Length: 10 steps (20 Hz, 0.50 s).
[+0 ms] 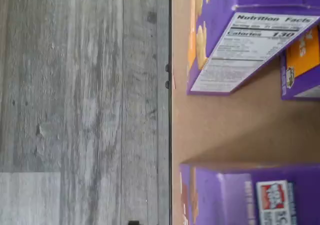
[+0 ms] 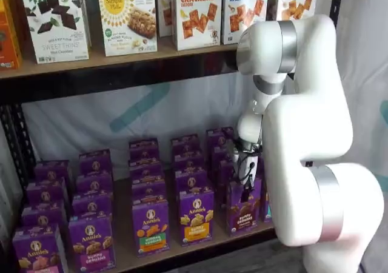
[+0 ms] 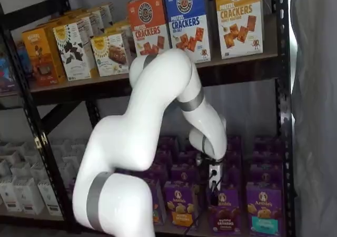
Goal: Pick up the purple box with a brown patch in the center, on the bottom shelf, the fifth box from the left
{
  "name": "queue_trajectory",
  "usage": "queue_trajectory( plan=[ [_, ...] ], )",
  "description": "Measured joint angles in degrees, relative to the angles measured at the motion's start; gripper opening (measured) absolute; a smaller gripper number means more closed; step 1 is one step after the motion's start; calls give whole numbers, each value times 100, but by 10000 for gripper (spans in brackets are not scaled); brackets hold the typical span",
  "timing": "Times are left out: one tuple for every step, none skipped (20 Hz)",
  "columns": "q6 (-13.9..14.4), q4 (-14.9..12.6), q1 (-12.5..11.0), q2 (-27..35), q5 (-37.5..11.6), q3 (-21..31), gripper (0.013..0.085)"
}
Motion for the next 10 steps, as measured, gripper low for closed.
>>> queue_trajectory(
  plan=[
    [-24, 24, -2, 0, -3, -1, 850],
    [-41, 43, -4, 0, -16, 1, 850],
    [-47, 47, -5, -1, -31, 4, 850],
    [-48, 46, -6, -1, -47, 5, 850],
    [-40, 33, -8, 1, -61, 6, 850],
    [-33, 23, -9, 8, -82, 6, 850],
    [-23, 12, -8, 17, -106, 6, 850],
    [-19, 8, -6, 28, -125, 2, 850],
    [-9, -1, -3, 41, -143, -5, 850],
    [5, -16, 0, 55, -161, -13, 850]
  ],
)
